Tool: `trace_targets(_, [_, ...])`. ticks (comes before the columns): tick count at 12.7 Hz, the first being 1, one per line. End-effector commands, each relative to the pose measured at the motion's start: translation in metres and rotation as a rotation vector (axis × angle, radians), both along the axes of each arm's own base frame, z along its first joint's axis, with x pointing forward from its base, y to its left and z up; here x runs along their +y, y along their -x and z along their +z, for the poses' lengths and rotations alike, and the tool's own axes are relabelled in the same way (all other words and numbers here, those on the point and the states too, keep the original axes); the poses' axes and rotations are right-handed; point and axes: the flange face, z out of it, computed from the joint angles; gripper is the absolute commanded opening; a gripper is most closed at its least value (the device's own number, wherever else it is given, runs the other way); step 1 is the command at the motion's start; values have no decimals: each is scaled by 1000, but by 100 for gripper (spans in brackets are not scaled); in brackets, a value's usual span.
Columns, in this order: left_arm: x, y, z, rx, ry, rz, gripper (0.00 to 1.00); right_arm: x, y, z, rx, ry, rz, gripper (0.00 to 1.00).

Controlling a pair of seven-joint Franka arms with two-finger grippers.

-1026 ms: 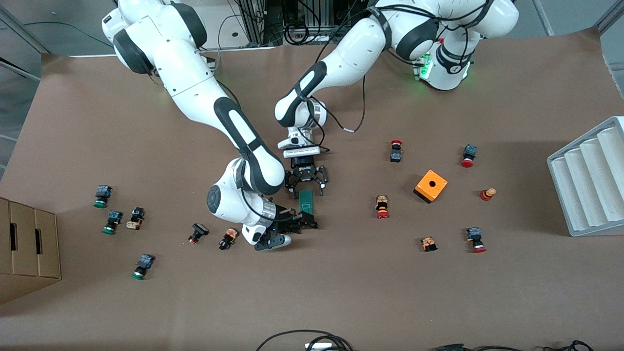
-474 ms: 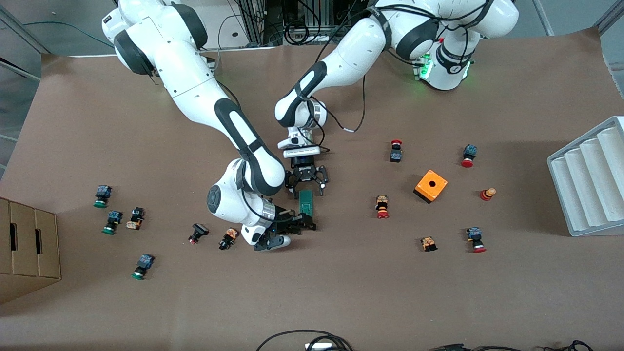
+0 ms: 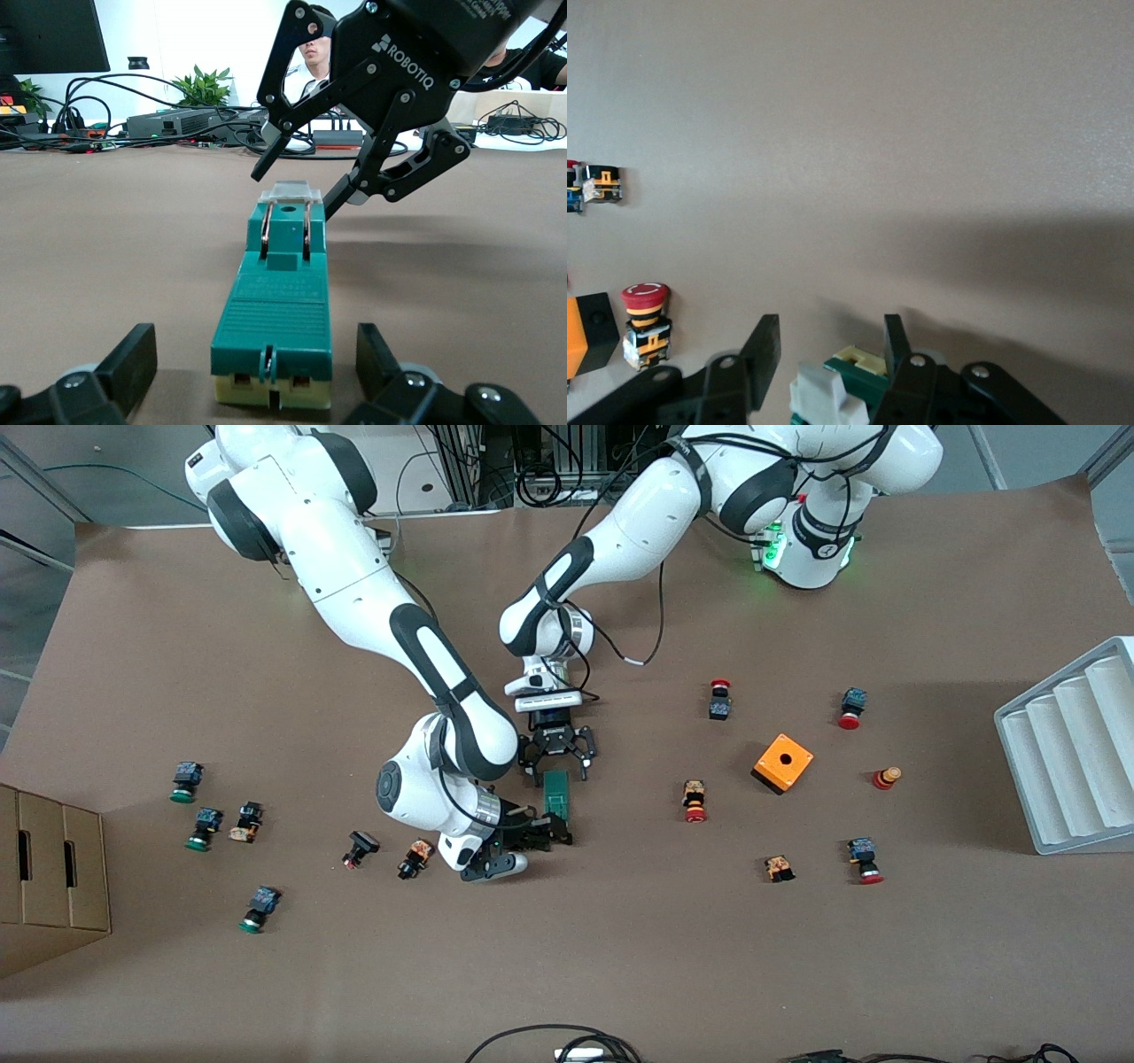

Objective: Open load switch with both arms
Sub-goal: 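Align the right gripper fingers around the white handle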

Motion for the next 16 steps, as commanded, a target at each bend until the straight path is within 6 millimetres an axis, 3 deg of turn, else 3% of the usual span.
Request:
trace_targets(1, [-2, 12, -25, 7, -17, -16, 100, 4, -2, 1, -25, -9, -11, 55])
trace_targets(5, [-2, 13, -25, 7, -17, -18, 100, 4, -2, 1, -24, -11, -15, 54])
trace_targets(10, [-2, 13, -25, 7, -17, -18, 100, 6, 2, 0, -45, 5, -34, 43])
trace_targets(16, [-2, 13, -25, 7, -17, -18, 100, 1, 7, -7, -32, 18, -30, 44])
